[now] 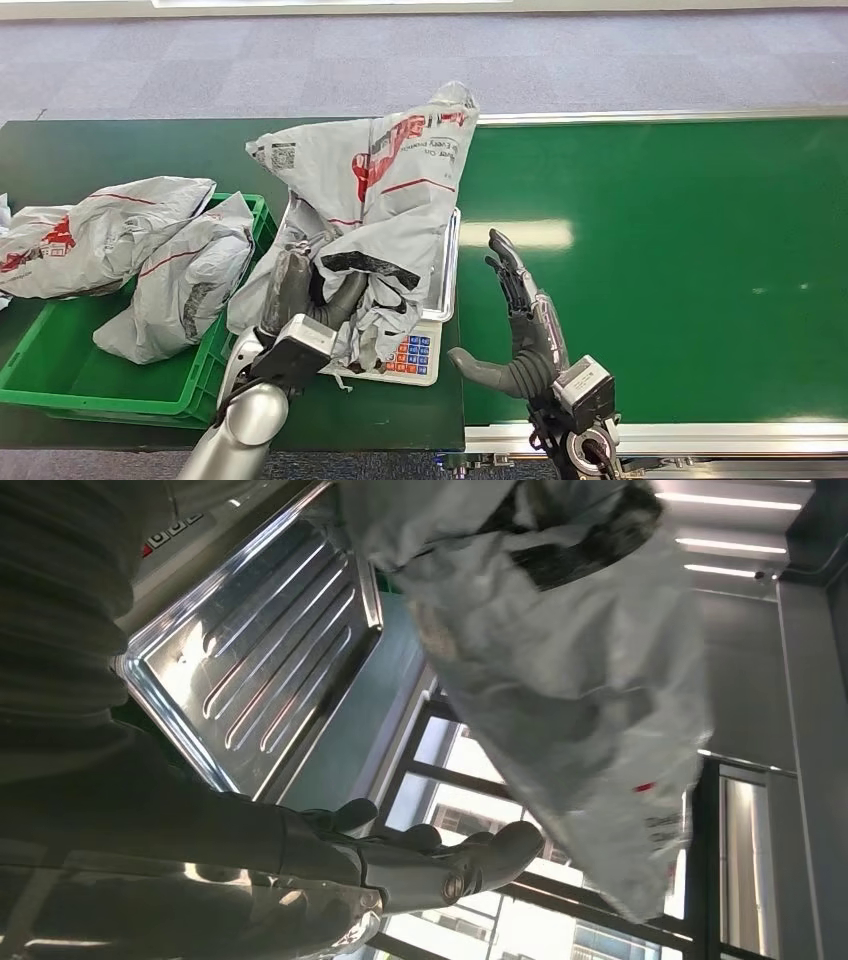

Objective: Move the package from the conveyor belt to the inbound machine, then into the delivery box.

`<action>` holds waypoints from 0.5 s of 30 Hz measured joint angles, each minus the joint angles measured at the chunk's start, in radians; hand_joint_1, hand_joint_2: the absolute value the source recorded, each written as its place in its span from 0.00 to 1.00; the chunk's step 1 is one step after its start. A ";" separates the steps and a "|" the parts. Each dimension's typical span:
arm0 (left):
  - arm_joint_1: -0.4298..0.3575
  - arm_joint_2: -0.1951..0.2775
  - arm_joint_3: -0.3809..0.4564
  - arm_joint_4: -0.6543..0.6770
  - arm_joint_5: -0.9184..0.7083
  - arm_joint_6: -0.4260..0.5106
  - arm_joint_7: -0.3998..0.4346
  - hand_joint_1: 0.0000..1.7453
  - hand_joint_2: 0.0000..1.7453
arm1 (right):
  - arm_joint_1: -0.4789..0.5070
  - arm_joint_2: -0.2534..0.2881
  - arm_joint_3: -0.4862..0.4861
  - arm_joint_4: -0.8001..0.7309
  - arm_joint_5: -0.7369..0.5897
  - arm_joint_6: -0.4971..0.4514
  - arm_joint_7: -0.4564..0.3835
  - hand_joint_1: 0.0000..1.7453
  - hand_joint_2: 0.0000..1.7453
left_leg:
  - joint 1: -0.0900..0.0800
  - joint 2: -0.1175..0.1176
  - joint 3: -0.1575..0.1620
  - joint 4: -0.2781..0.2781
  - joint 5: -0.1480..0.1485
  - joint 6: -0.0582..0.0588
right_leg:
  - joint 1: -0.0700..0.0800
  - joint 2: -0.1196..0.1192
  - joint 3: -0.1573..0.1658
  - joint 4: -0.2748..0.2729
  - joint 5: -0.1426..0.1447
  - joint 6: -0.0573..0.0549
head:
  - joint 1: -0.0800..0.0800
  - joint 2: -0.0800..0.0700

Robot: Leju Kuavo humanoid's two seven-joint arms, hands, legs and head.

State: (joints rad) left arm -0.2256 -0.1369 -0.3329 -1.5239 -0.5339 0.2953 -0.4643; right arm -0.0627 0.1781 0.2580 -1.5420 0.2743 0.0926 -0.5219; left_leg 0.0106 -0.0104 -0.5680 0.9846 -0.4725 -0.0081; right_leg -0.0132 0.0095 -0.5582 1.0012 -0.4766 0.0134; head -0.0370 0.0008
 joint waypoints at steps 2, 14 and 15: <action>0.006 0.007 0.000 -0.061 -0.019 0.030 -0.012 1.00 1.00 | 0.000 0.000 -0.005 0.006 -0.002 -0.002 0.000 0.00 1.00 | 0.000 0.000 0.000 0.000 0.000 0.000 | 0.000 0.000 0.000 0.000 0.000 0.000 | 0.000 0.000; 0.013 0.049 -0.018 -0.270 -0.183 0.367 -0.083 0.98 1.00 | 0.000 0.000 -0.013 0.040 -0.009 -0.026 0.007 0.00 1.00 | 0.000 0.000 0.000 0.000 0.000 0.000 | 0.000 0.000 0.000 0.000 0.000 0.000 | 0.000 0.000; 0.010 0.053 -0.017 -0.278 -0.201 0.385 -0.065 0.97 1.00 | 0.000 0.000 -0.013 0.042 -0.009 -0.028 0.008 0.00 1.00 | 0.000 0.000 0.000 0.000 0.000 0.000 | 0.000 0.000 0.000 0.000 0.000 0.000 | 0.000 0.000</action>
State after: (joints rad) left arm -0.2158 -0.0838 -0.3494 -1.8024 -0.7347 0.6801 -0.5297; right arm -0.0626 0.1778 0.2450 -1.4998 0.2655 0.0643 -0.5143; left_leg 0.0106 -0.0105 -0.5679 0.9846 -0.4725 -0.0081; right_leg -0.0132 0.0095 -0.5583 1.0012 -0.4766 0.0134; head -0.0372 0.0008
